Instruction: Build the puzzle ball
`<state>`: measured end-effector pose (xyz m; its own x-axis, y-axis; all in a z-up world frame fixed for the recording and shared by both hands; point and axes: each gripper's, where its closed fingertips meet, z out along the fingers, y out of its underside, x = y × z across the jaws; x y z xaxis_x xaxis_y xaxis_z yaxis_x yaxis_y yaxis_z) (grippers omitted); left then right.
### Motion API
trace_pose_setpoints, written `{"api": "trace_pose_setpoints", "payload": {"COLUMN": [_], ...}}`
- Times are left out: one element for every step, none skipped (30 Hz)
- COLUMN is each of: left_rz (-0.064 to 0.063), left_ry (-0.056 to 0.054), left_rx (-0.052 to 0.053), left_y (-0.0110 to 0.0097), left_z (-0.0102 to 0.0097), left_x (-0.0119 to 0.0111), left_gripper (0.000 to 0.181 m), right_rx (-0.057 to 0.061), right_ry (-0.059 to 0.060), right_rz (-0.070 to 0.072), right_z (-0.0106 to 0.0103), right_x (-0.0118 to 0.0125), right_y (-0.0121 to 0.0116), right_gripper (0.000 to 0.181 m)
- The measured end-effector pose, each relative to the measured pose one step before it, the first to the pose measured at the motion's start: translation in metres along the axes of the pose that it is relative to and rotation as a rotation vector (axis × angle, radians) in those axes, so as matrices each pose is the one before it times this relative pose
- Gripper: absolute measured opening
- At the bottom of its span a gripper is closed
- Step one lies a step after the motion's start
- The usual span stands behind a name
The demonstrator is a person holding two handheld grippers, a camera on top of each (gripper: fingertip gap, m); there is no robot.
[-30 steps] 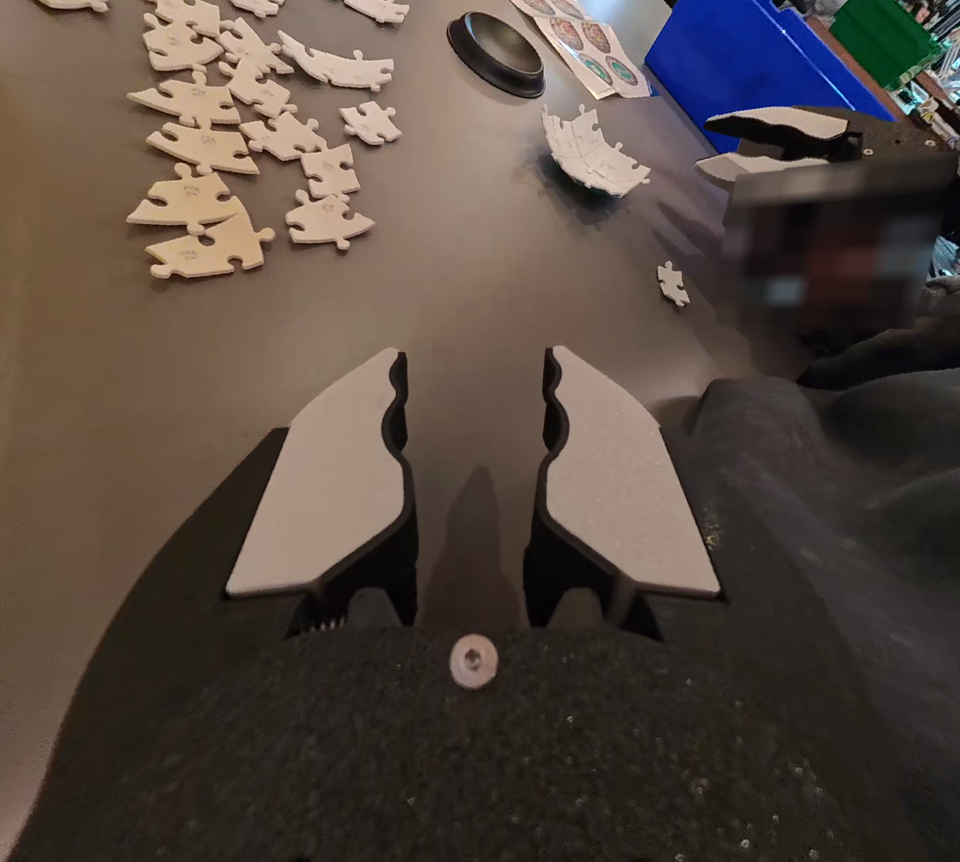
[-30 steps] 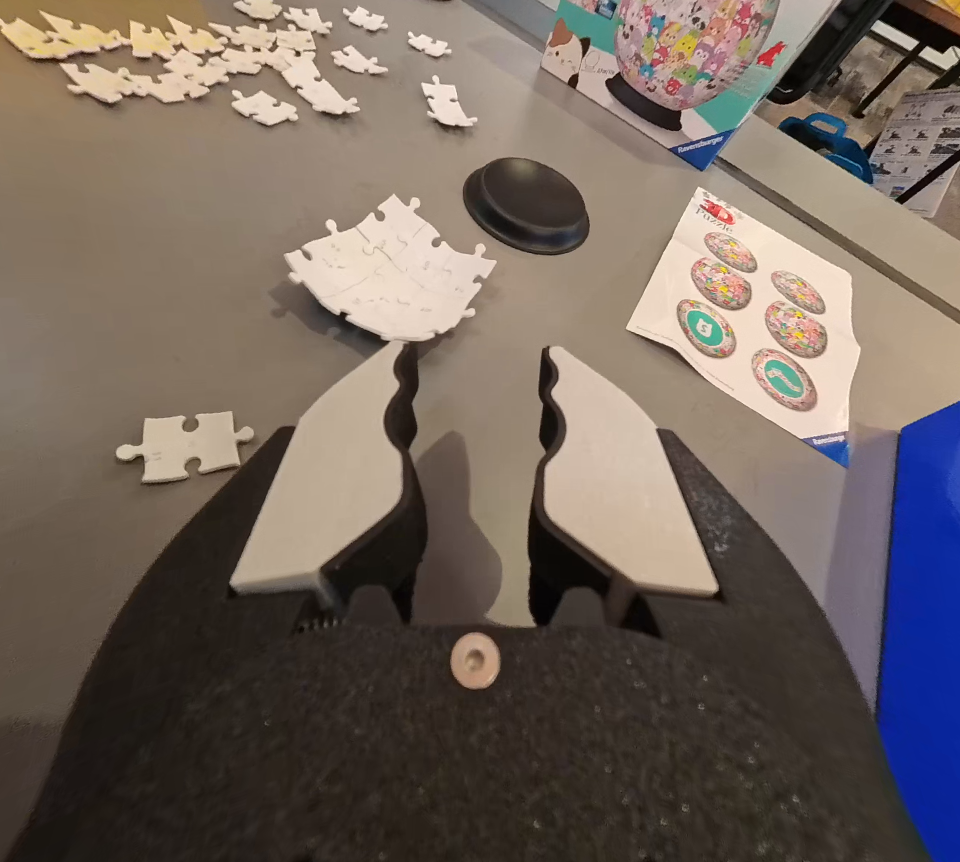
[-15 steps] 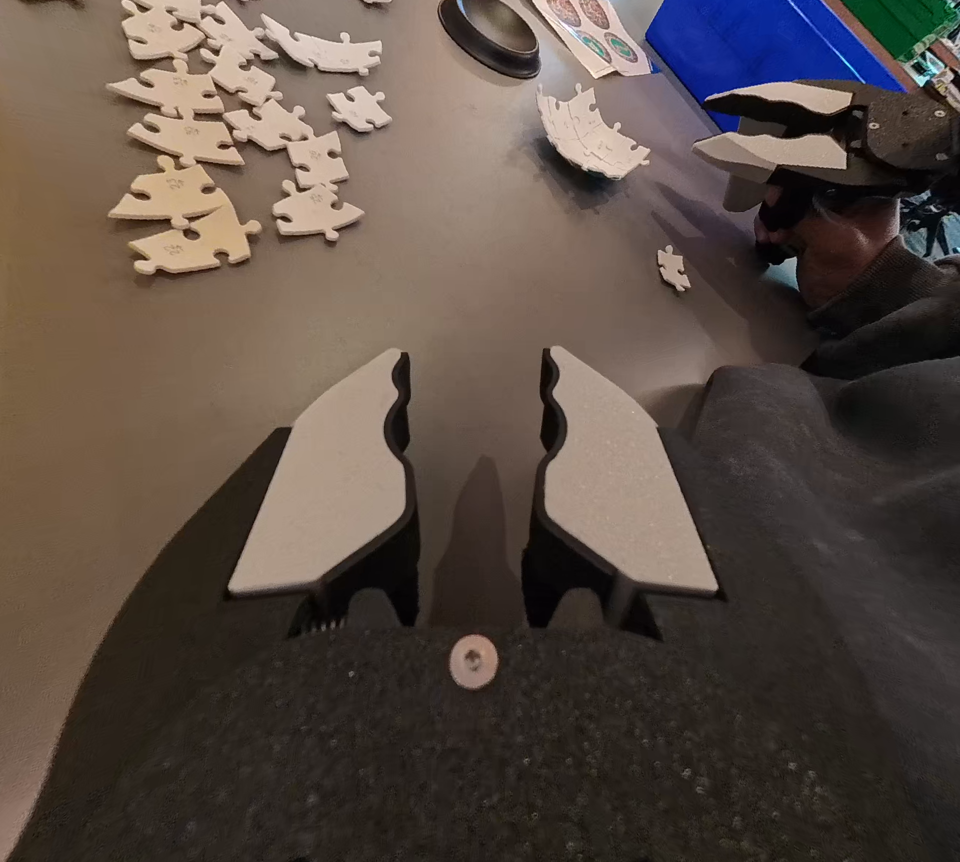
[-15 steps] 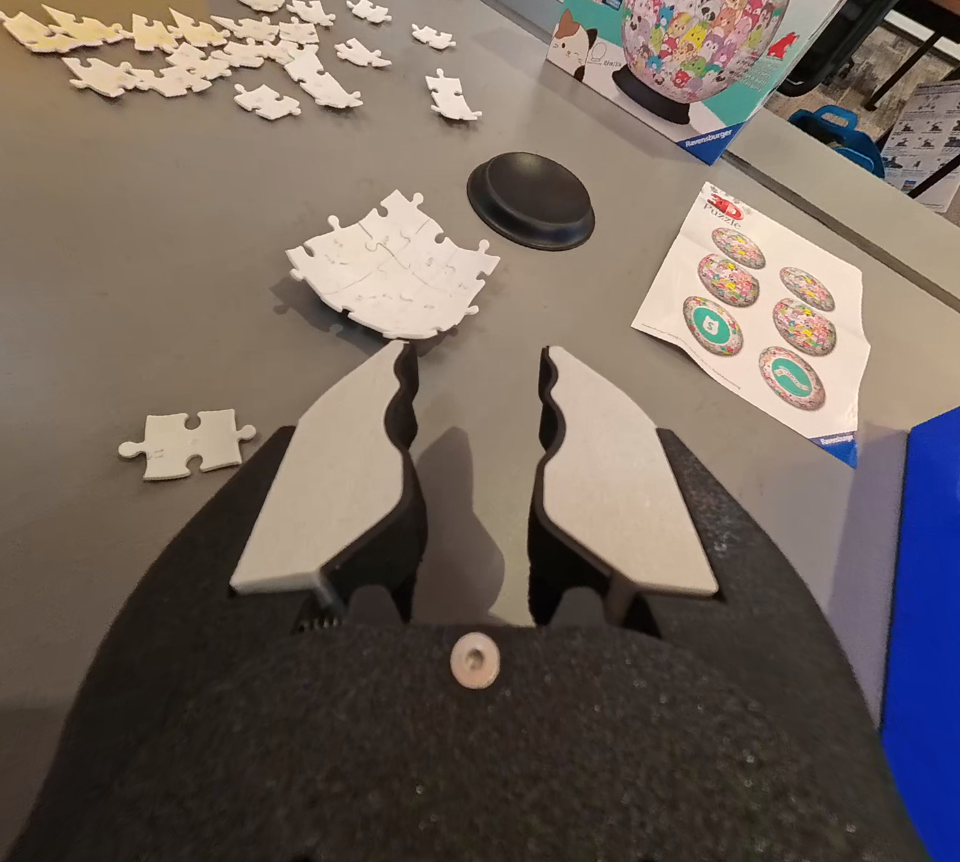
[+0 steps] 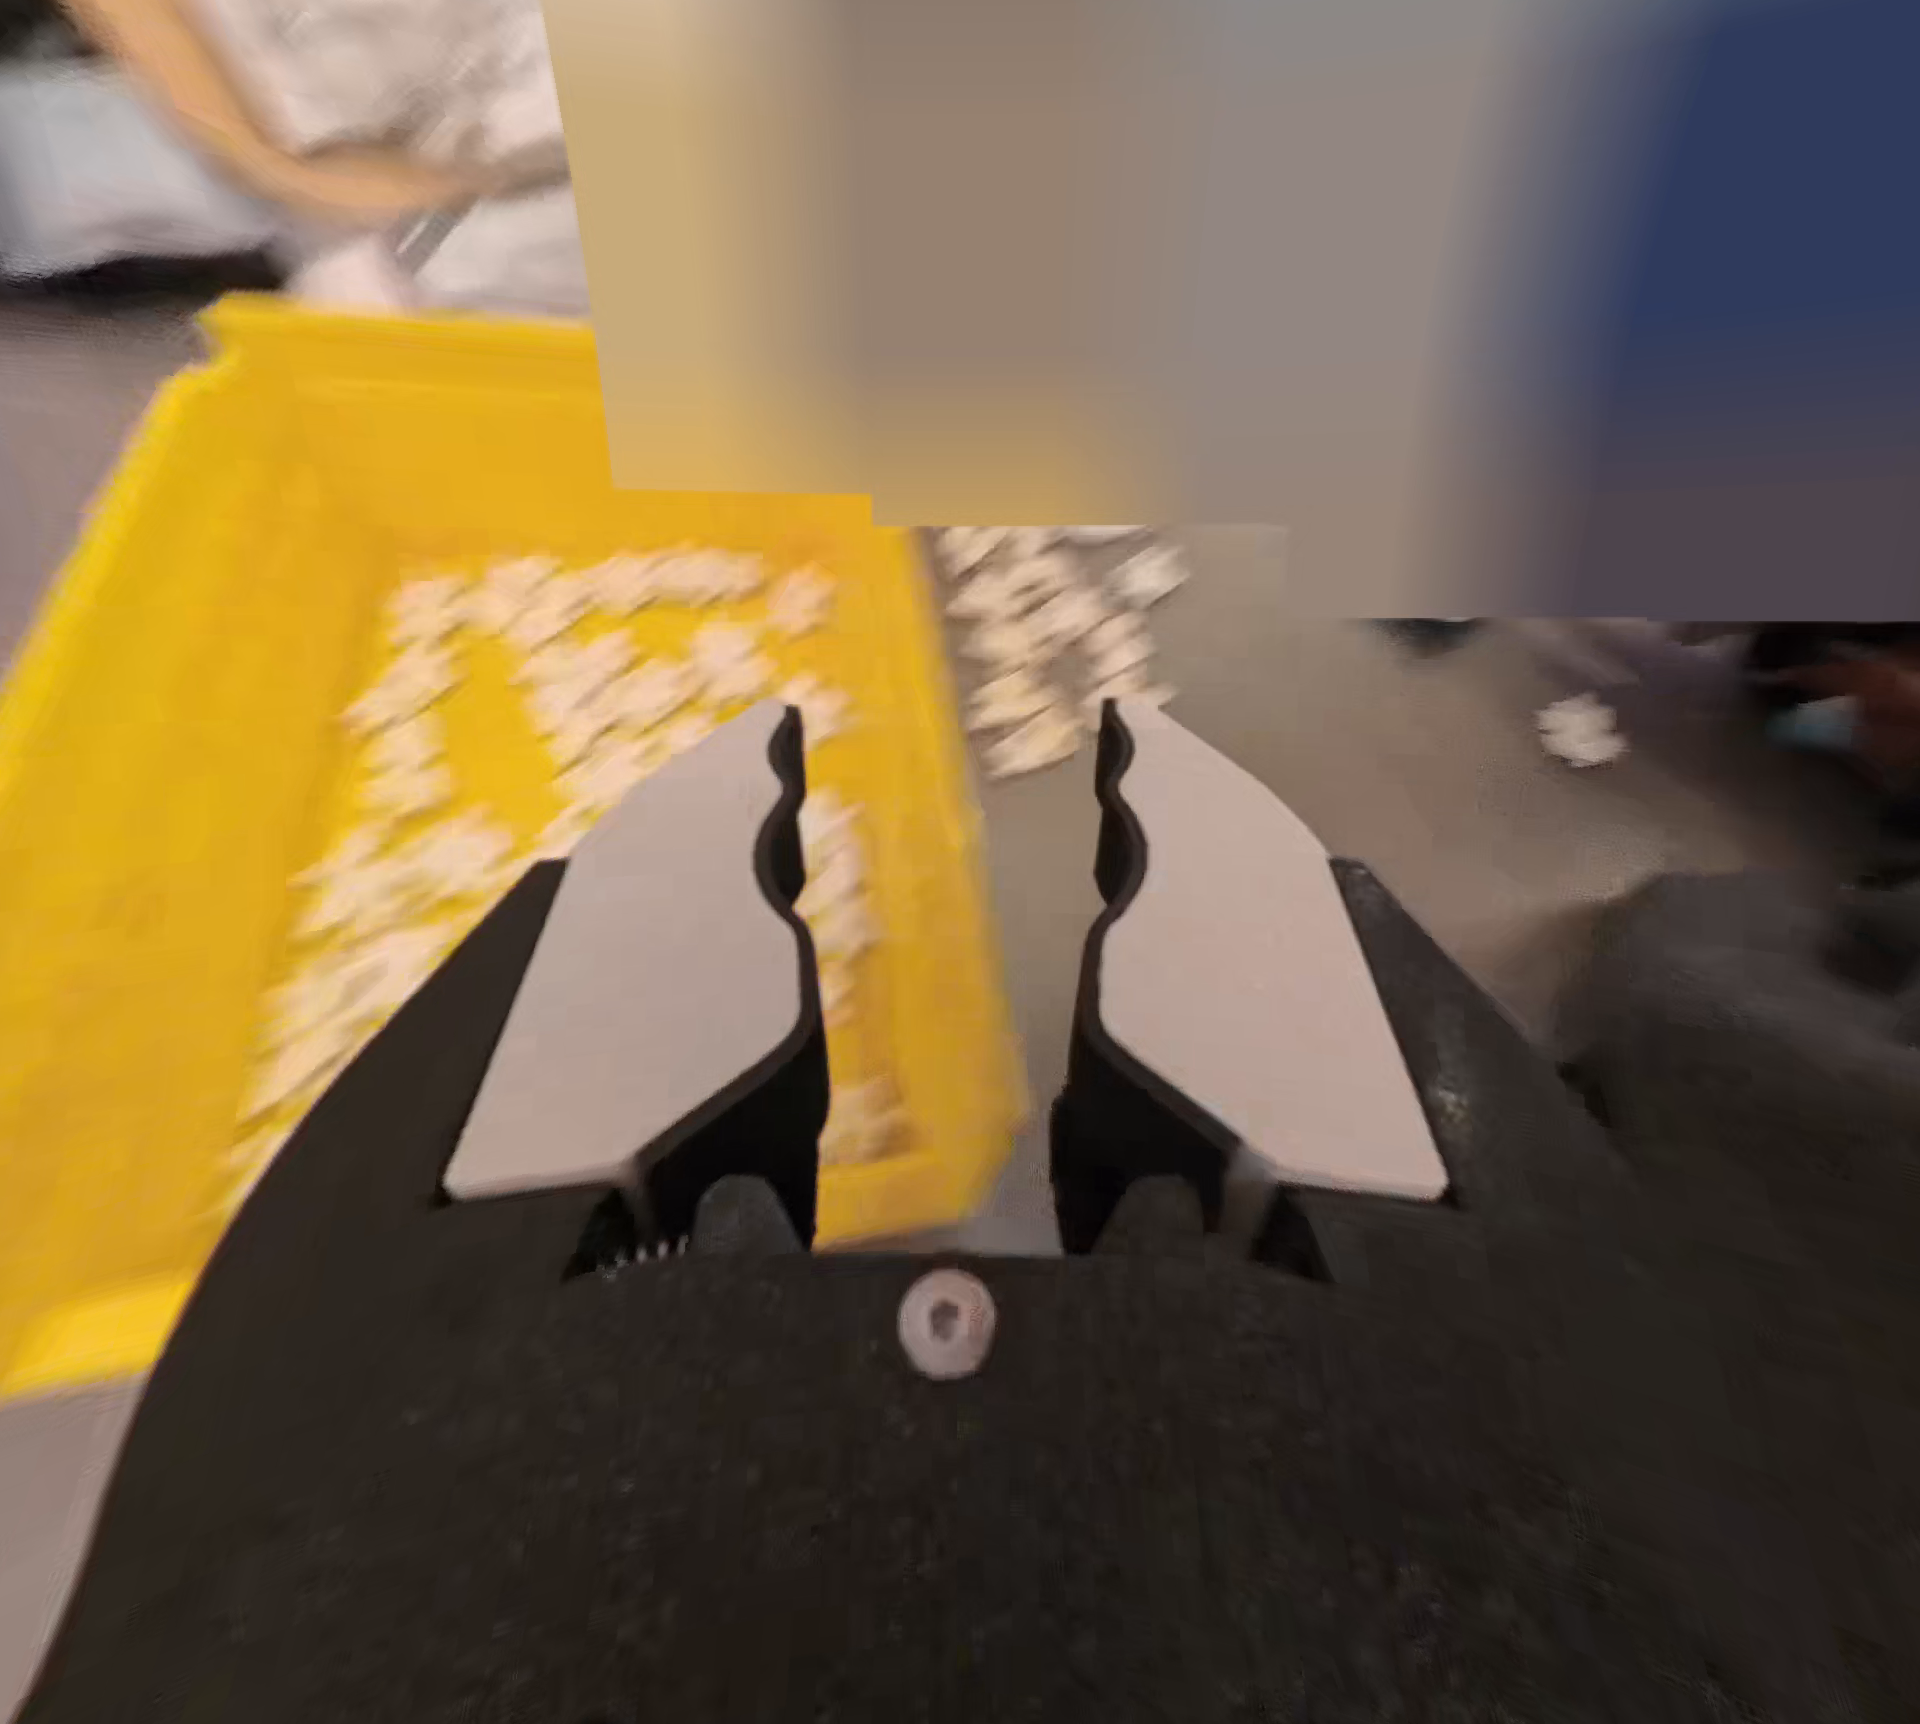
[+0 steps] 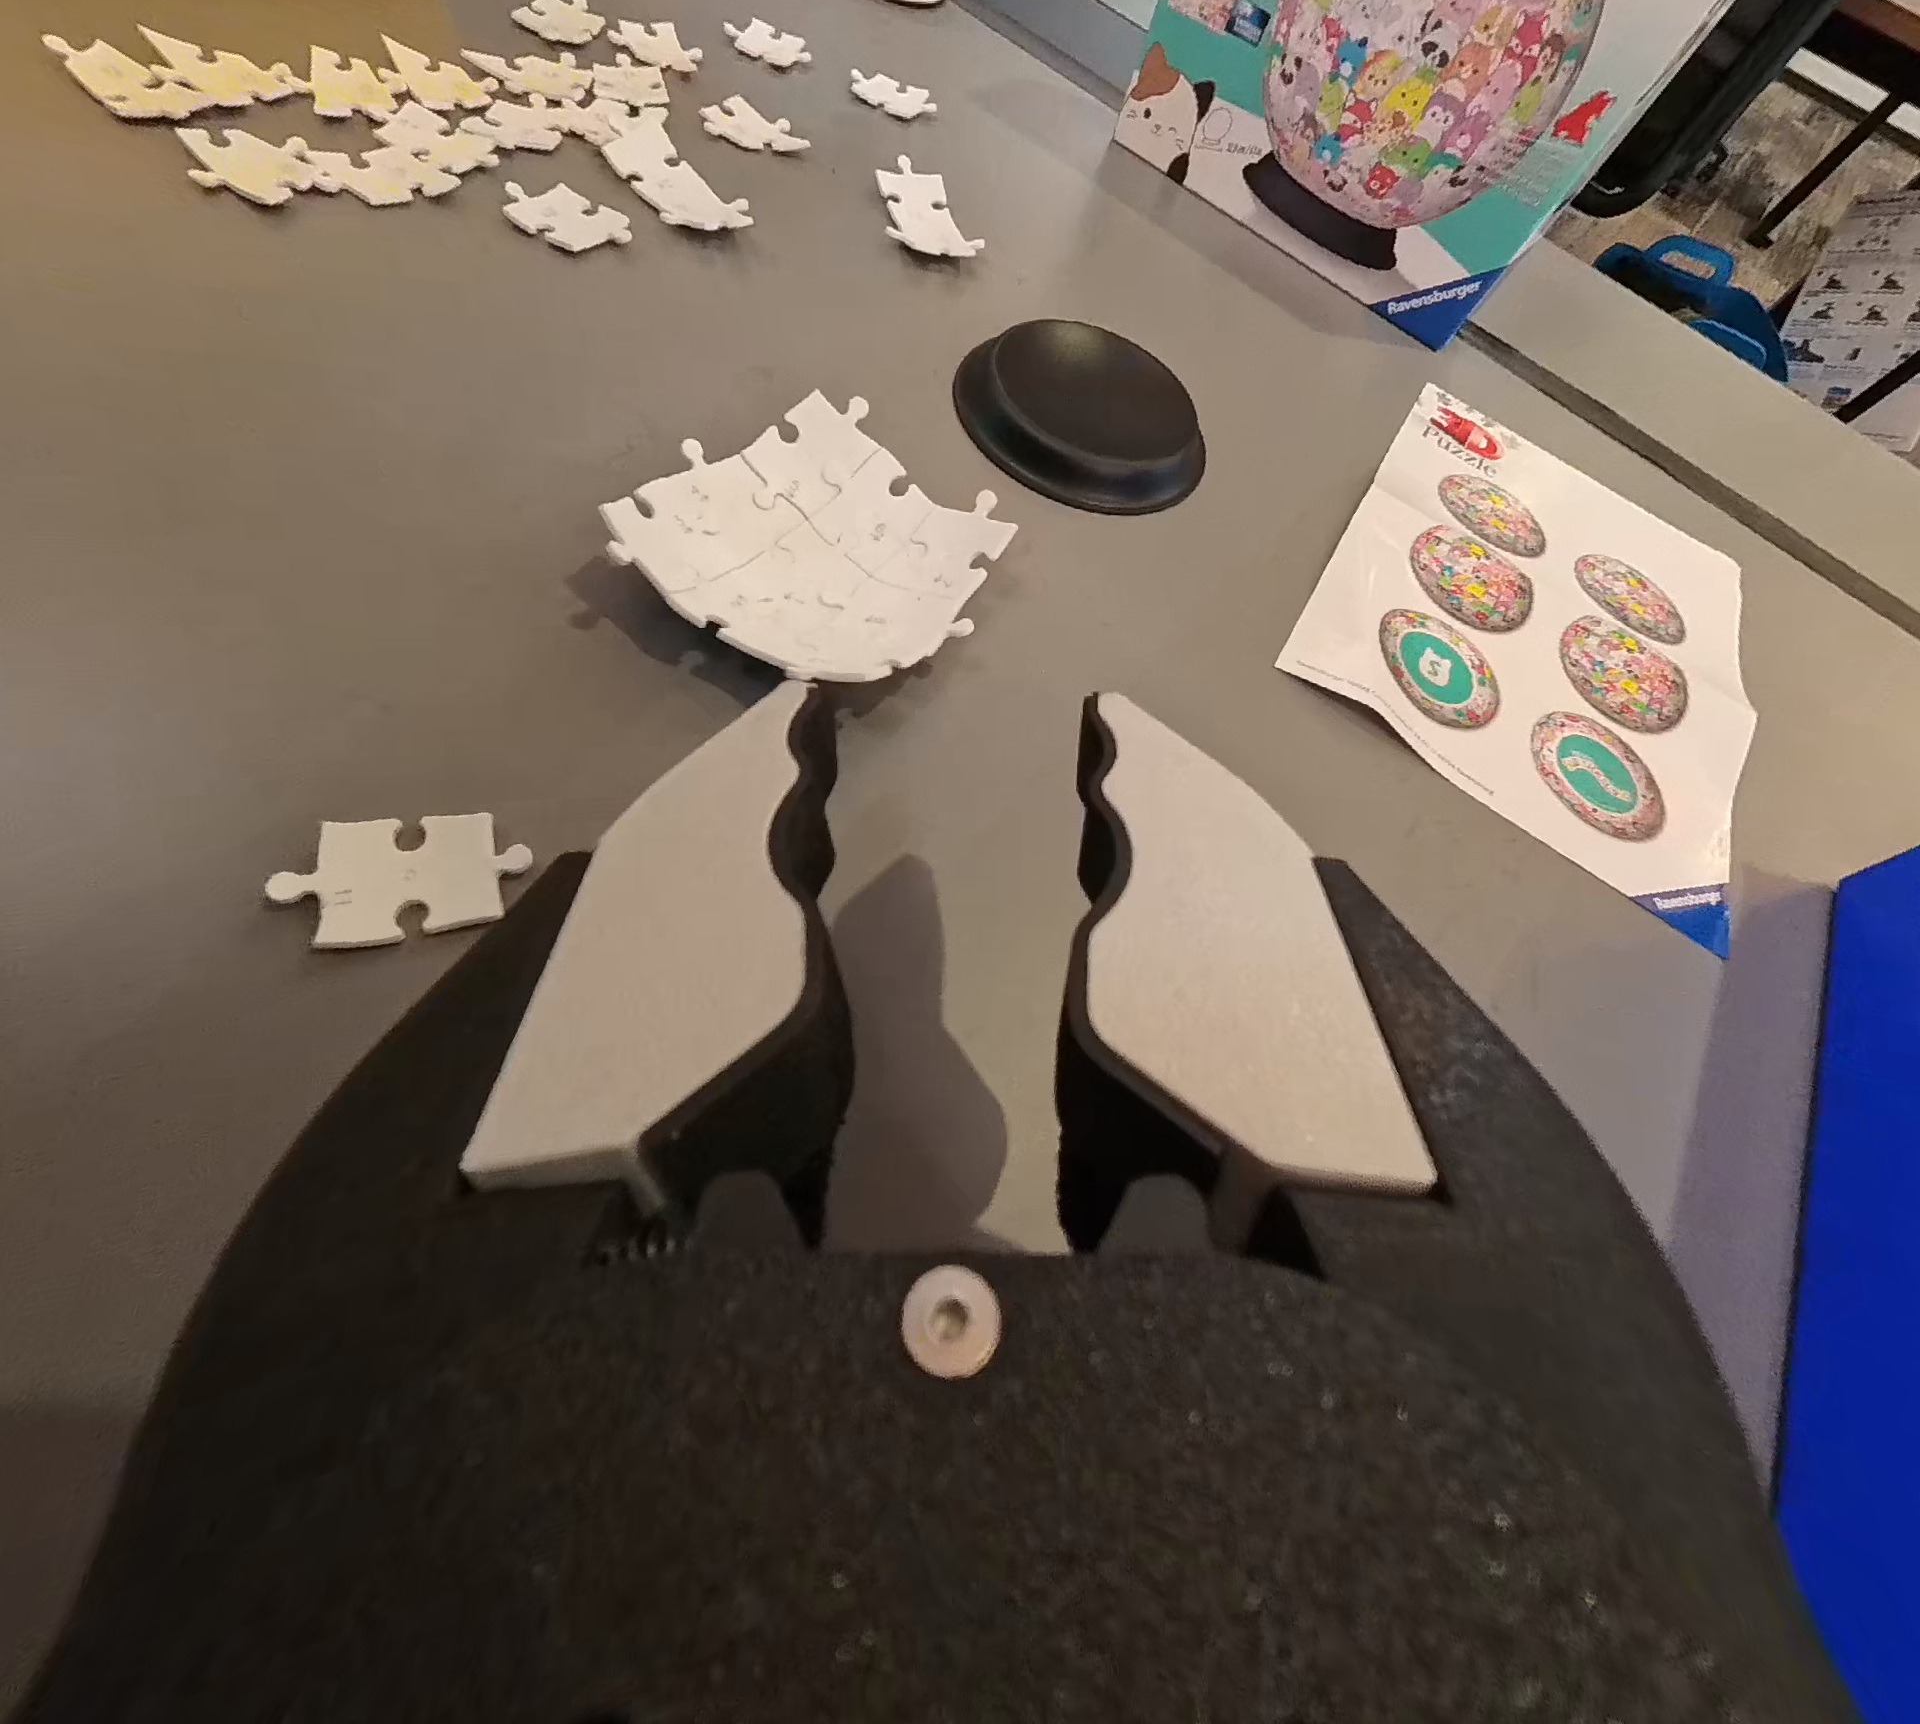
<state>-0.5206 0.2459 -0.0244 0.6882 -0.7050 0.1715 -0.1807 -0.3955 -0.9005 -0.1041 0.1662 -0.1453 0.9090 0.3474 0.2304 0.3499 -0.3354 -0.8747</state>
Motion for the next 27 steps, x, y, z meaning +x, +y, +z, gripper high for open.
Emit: {"api": "trace_pose_setpoints", "payload": {"left_rz": [0.0107, 0.0318, 0.0526, 0.0571, 0.0569, 0.0527, 0.0357, 0.0234, 0.0218, 0.0197, 0.0185, 0.02, 0.0201, 0.017, 0.0102, 0.0079, 0.0085, 0.0095, 0.0109, 0.0114, 0.0099, 0.0043, -0.0001, -0.0006, -0.0029, -0.0058, -0.0074], "left_ry": [-0.0672, -0.0237, 0.0161, 0.0247, 0.0259, 0.0233, 0.022, 0.0293, 0.0384, 0.0321, 0.0212, 0.014, 0.0055, -0.0097, -0.0126, -0.0112, -0.0096, -0.0095, -0.0131, -0.0114, 0.0073, 0.0015, -0.0061, 0.004, 0.0091, -0.0002, -0.0085], "left_rx": [-0.1203, -0.1307, -0.1169, -0.1047, -0.0891, -0.0658, -0.0509, -0.0552, -0.0456, -0.0271, -0.0229, -0.0148, -0.0019, 0.0076, 0.0002, -0.0028, -0.0044, -0.0038, -0.0027, -0.0035, -0.0004, 0.0044, 0.009, 0.0076, 0.0064, 0.0024, -0.0009], "left_y": [0.0081, 0.01179, 0.0124, 0.01125, 0.00836, 0.00536, 0.00467, 0.00559, 0.00468, 0.00245, 0.00156, 0.00008, -0.00164, -0.00283, -0.00146, -0.00048, 0.00007, 0.00031, 0.00043, 0.0009, 0.00052, -0.00025, -0.00023, 0.00045, 0.00062, 0.00083, 0.00109], "left_z": [0.00253, 0.00818, 0.01252, 0.01484, 0.01549, 0.01468, 0.01338, 0.01193, 0.01004, 0.00831, 0.0067, 0.00487, 0.00353, 0.0016, 0.00098, 0.00045, 0.00025, 0.00031, 0.00039, 0.00007, 0.00006, 0.00002, 0.00002, 0.00005, -0.00007, -0.00026, -0.00076], "left_x": [-0.02671, -0.01889, -0.01051, -0.00661, -0.00437, -0.00392, -0.00391, -0.00206, 0.00057, 0.00092, 0.00071, 0.00114, 0.00071, -0.00121, -0.00174, -0.00133, -0.00056, -0.00008, -0.00022, 0.00003, 0.00254, 0.00134, -0.0001, 0.00099, 0.00128, -0.00035, -0.0015], "left_gripper": [0.054, 0.056, 0.052, 0.049, 0.051, 0.051, 0.05, 0.05, 0.052, 0.052, 0.051, 0.05, 0.05, 0.049, 0.049, 0.046, 0.046, 0.045, 0.04, 0.029, 0.017, 0.014, 0.01, 0.004, 0.0, 0.0, 0.0], "right_rx": [0.0019, 0.0009, 0.0033, 0.0052, 0.0068, 0.0063, 0.0046, 0.0025, 0.0023, 0.0031, 0.0022, -0.0005, -0.0016, -0.0024, -0.0036, -0.0043, -0.0056, -0.0055, -0.0048, -0.0044, -0.0037, -0.0037, -0.0036, -0.0022, -0.0009, 0.0001, 0.0003], "right_ry": [0.0001, 0.0013, 0.0007, 0.001, 0.0013, 0.0009, -0.0006, -0.0013, -0.0012, -0.0005, 0.001, -0.0007, -0.0006, 0.0003, -0.0002, -0.0009, -0.0006, 0.0003, 0.0011, 0.0016, 0.0015, 0.0012, -0.0001, -0.0001, 0.0006, 0.0012, 0.0007], "right_rz": [-0.0017, -0.0016, -0.0009, 0.0008, 0.0023, 0.0033, 0.0033, 0.0029, 0.0024, 0.0019, 0.0019, 0.0013, 0.0002, -0.0004, -0.0012, -0.0023, -0.0025, -0.0027, -0.0035, -0.0038, -0.0038, -0.0035, -0.0031, -0.0026, -0.002, -0.0016, -0.0011], "right_z": [-0.00017, -0.00016, -0.00029, -0.00053, -0.00076, -0.00061, -0.00055, -0.00022, -0.00032, -0.00022, -0.00028, 0.00009, 0.00019, 0.00018, 0.00034, 0.00049, 0.00057, 0.00055, 0.00041, 0.00047, 0.0003, 0.00043, 0.00036, 0.00024, 0.00004, -0.00006, -0.00002], "right_x": [-0.00019, 0.0, 0.00003, 0.00014, 0.00041, 0.00043, 0.0003, 0.00015, 0.00017, 0.0001, 0.0003, 0.00006, -0.00002, -0.00003, -0.00009, -0.00036, -0.00023, -0.00025, -0.00024, -0.00016, -0.00023, -0.00027, -0.00028, -0.00035, -0.00008, -0.00009, -0.00004], "right_y": [-0.00019, -0.00008, -0.00044, -0.00057, -0.00076, -0.00064, -0.00049, -0.00024, -0.00019, -0.00035, -0.00024, 0.00007, 0.00021, 0.00024, 0.00039, 0.00044, 0.00054, 0.0006, 0.00045, 0.00048, 0.00037, 0.00042, 0.00038, 0.00017, 0.0001, 0.00003, -0.00008], "right_gripper": [0.044, 0.044, 0.044, 0.044, 0.044, 0.044, 0.044, 0.044, 0.044, 0.044, 0.044, 0.044, 0.044, 0.044, 0.044, 0.044, 0.044, 0.044, 0.044, 0.044, 0.044, 0.044, 0.044, 0.044, 0.044, 0.044, 0.044]}}
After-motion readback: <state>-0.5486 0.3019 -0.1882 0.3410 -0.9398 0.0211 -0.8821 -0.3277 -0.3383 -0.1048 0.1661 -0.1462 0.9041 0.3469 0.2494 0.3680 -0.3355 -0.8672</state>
